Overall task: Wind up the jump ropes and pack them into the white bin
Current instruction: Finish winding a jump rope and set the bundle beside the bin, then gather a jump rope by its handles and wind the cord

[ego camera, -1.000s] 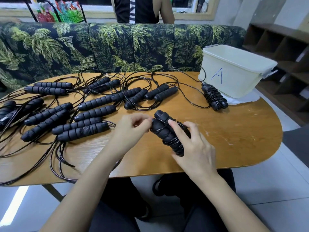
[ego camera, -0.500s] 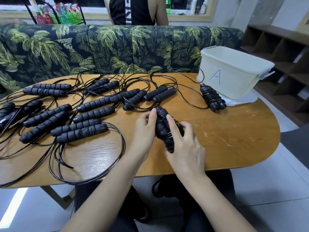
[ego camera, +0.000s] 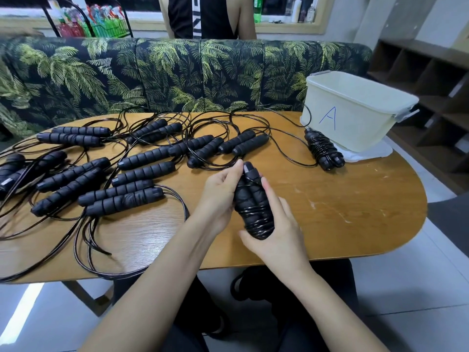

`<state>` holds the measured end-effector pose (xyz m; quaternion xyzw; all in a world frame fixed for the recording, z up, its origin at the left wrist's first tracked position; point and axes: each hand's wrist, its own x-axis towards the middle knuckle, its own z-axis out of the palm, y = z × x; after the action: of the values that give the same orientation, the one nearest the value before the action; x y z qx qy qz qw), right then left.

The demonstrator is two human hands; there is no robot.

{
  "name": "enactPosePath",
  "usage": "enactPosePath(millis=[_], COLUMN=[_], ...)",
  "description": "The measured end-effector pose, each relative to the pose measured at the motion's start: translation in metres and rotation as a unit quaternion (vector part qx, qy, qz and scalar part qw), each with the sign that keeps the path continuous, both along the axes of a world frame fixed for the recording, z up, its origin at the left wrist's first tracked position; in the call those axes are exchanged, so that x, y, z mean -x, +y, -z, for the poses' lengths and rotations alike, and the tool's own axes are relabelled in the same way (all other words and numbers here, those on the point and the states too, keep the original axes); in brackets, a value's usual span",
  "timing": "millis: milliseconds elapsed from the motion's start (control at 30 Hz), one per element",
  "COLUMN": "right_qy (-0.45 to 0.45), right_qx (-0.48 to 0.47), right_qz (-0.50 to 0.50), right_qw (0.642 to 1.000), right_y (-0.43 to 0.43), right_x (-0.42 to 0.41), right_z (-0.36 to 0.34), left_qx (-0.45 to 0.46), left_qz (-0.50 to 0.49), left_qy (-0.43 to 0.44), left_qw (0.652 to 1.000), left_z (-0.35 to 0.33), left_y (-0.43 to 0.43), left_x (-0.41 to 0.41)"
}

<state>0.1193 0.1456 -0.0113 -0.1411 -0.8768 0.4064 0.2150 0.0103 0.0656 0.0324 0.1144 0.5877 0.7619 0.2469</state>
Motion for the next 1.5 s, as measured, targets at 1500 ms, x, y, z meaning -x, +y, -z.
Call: enactPosePath(millis=[1500], right_qy=[-0.232], right_qx=[-0.265], right_qz=[0.089], right_qw=[0.932], right_y=[0.25], right_x=[0.128], right_z=[-0.003], left_qx=[0.206], left_qz=[0.009], left_qy=[-0.042], left_qw=[0.978], left_z=[0.028], left_y=[0.246], left_x=[0.108])
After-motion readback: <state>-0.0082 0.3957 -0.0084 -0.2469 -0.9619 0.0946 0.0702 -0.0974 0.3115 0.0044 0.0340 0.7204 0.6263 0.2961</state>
